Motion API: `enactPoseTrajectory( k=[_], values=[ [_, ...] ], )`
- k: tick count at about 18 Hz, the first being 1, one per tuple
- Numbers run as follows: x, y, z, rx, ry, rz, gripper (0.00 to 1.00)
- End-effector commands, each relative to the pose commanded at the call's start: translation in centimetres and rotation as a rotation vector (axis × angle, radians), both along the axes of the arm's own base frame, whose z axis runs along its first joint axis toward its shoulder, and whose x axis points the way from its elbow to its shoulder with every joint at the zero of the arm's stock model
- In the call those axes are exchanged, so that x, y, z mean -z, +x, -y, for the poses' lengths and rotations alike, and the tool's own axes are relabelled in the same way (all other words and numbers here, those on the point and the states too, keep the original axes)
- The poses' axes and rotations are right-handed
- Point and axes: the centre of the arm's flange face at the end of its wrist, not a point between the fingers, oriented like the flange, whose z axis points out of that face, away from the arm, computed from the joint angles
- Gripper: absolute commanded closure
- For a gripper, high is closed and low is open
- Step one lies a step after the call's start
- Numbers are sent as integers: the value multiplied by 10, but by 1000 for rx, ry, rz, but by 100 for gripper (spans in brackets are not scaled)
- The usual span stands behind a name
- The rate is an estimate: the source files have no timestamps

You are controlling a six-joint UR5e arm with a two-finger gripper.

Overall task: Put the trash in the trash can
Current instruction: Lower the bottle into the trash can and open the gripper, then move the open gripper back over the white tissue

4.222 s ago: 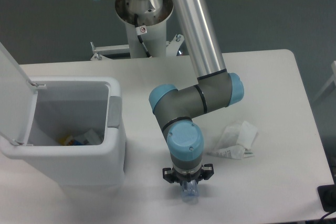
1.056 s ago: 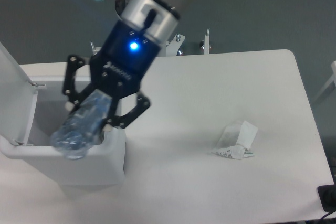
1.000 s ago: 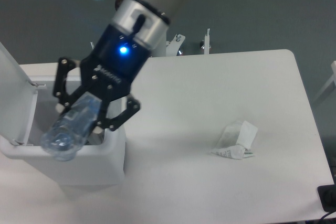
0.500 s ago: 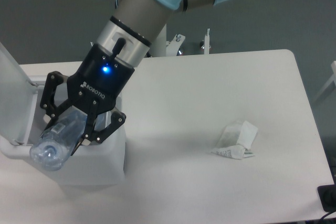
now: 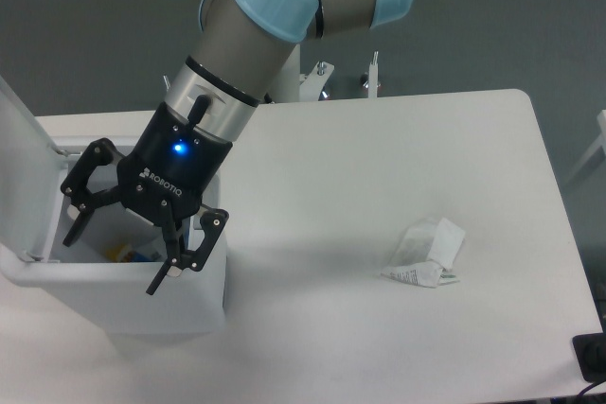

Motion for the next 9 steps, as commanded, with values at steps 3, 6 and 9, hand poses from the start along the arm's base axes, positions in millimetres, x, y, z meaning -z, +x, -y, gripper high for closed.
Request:
enactPoseTrajectory(
  k=[3, 6, 9],
  values=[
    [18, -36, 12, -91, -53, -6, 0],
    [19, -78, 32, -181, -65, 11, 0],
    [50, -114, 44, -252, -125, 29, 0]
  ],
)
